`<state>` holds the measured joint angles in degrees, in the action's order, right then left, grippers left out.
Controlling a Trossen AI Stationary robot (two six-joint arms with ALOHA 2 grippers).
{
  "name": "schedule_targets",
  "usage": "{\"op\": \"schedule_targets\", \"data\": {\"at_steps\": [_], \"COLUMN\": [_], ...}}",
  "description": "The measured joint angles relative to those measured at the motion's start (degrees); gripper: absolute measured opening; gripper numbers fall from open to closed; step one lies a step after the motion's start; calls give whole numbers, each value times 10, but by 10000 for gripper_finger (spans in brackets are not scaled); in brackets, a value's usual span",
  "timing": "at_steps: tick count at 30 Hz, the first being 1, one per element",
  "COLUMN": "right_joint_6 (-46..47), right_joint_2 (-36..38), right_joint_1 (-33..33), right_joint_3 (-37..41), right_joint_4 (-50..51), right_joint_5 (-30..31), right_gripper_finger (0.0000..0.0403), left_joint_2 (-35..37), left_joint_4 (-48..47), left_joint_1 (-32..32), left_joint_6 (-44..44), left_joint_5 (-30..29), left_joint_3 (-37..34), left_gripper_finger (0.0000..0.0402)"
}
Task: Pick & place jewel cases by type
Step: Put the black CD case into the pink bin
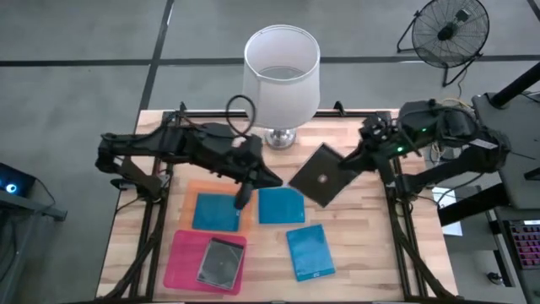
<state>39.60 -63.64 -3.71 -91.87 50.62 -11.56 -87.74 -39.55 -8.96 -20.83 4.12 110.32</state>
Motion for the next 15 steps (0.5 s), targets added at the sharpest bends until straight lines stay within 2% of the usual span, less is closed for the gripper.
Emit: {"op": "schedule_targets", "data": {"at_steps": [5,10,15], "right_joint_6": [-20,-31,-55], "right_joint_2": [-88,-171,-250], "right_joint_1": [-54,-92,-119], "right_joint_3": [-84,-170,-259], "right_joint_4": [1,1,3], "right_joint_5": [15,16,16], "right_gripper_finger": [25,25,25], "left_joint_2": [47,76,97], "left_joint_4": [-22,-32,-51], "left_joint_1": [-15,-22,-21], "left_joint_6": [28,27,25], "left_joint_5": [-12,4,7], "left_joint_3": [0,0,0], "left_gripper_finger": [0,2,35]}}
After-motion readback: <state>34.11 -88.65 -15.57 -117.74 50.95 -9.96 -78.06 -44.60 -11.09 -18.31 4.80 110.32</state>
